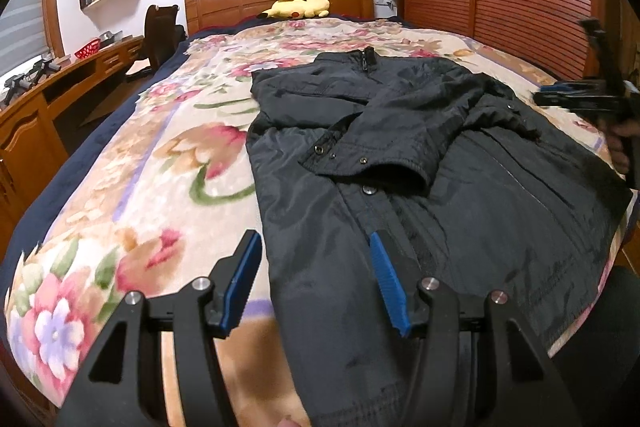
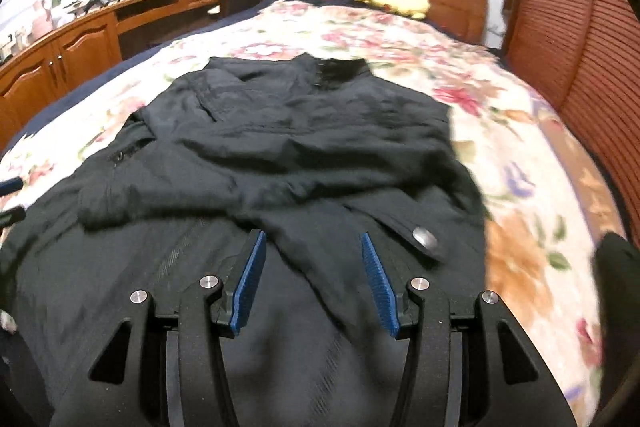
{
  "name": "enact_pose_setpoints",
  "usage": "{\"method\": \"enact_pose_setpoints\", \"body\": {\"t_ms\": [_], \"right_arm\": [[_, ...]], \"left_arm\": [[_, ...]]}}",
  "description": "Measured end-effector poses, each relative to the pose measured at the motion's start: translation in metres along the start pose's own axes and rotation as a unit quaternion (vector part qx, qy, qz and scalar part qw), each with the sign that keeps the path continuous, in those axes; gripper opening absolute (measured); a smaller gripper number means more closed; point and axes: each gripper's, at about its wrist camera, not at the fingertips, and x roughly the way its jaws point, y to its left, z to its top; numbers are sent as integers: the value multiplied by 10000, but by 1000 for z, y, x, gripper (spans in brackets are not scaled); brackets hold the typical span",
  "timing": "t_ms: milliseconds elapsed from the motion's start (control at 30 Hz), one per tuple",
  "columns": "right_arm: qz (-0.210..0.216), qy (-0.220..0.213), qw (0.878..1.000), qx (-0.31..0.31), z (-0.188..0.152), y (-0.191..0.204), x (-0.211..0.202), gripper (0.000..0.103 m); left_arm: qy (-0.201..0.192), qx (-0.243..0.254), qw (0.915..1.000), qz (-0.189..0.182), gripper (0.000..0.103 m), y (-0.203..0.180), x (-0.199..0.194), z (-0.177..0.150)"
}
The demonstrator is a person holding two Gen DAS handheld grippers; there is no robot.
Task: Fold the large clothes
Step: 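Move both open tools to the jacket hem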
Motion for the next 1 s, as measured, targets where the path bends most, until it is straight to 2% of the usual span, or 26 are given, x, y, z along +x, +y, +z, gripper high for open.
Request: {"method": "enact_pose_setpoints", "body": {"t_ms": [100,267,400,600,1000], "right_arm": [[-72,55,9999,132,-24,-18,-23,51],[-460,307,9982,218,-62,-41,-45,62],[-614,464,9962,402,-87,-55,-59,63],[-569,489,9957,546,-114,-62,-77,63],[-289,733,9953,567,-143,-42,-74,63]], "left_arm": [[36,11,10000,15,55,-1,-2,-7],[99,-10,9999,-13,55,-2,-9,-17],[162,-68,9998,18,56,0,-14,-27],[326,-99,9994,66,55,2,-16,-44],[381,-118,9992,59,55,-2,-30,-53]]}}
